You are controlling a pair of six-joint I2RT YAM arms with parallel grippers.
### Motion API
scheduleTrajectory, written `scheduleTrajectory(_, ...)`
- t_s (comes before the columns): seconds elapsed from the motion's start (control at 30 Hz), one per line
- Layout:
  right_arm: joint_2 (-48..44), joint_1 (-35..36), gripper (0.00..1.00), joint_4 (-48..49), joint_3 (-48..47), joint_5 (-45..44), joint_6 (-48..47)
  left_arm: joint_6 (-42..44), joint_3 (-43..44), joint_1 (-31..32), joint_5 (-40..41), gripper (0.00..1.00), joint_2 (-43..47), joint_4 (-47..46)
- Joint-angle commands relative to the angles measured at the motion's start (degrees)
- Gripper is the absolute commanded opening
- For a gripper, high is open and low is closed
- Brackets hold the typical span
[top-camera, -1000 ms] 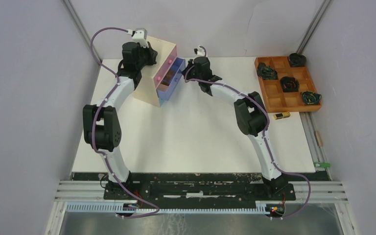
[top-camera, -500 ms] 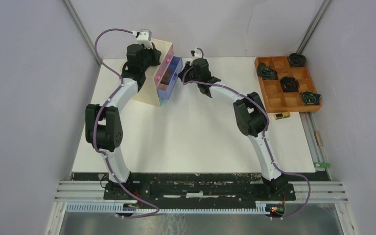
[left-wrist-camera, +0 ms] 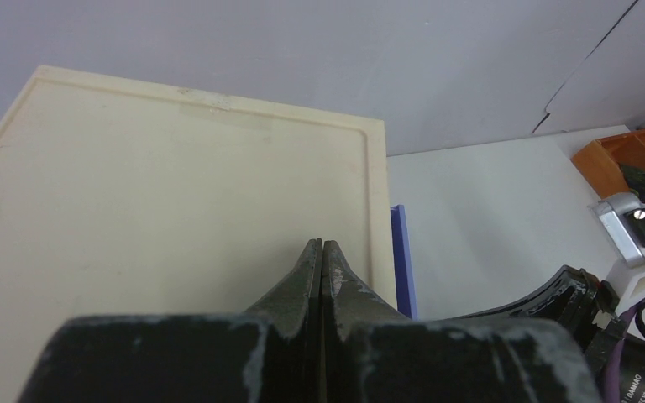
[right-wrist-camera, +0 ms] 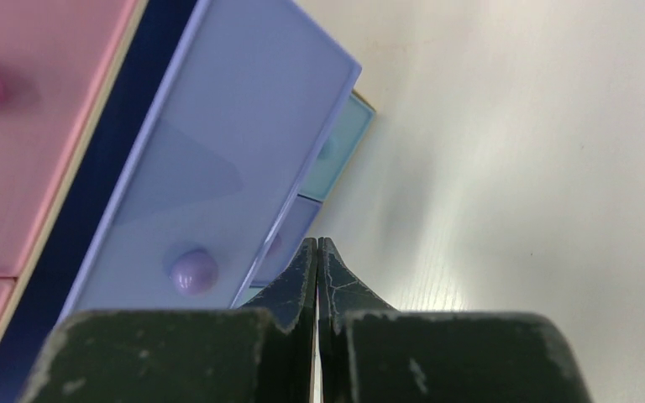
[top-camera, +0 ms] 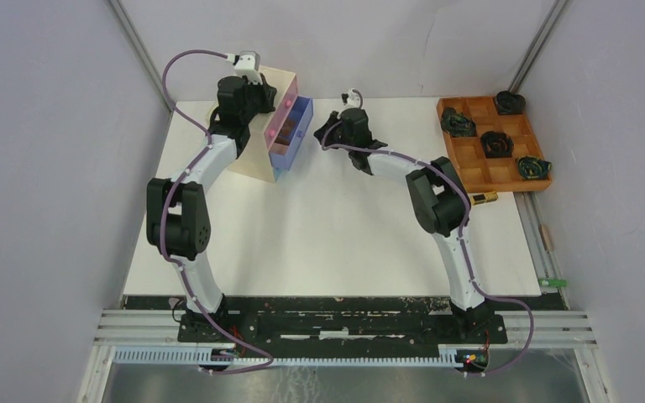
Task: Organize the makeup
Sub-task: Close the drawer in the storage box.
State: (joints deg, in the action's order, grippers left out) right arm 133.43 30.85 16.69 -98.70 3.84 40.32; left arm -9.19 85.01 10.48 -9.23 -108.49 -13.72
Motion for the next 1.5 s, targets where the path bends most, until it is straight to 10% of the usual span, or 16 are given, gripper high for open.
scheduleTrajectory(0.0,-4.1,0.0,0.01,4.9,-1.6,-1.3,1.1,1.4,-7.0,1.4,-3.2,0.03,-8.2,28.1)
scheduleTrajectory(0.97,14.4,3.2,0.01,-4.4,-31.6,11.3,6.8,1.4,-7.2,1.7,-4.0,0.03,-9.7,28.2)
scheduleTrajectory(1.23,-6.0,2.9,0.01,1.8,-0.1,-7.2,-0.9,0.7,-5.0,1.2,-0.5,0.03,-8.3,29.5)
scheduleTrajectory(1.47,-13.6,2.1,0.41,-1.3,10.3,-6.1,-8.9,0.2,-3.8,1.1,-2.2,0.03,-6.4,30.6)
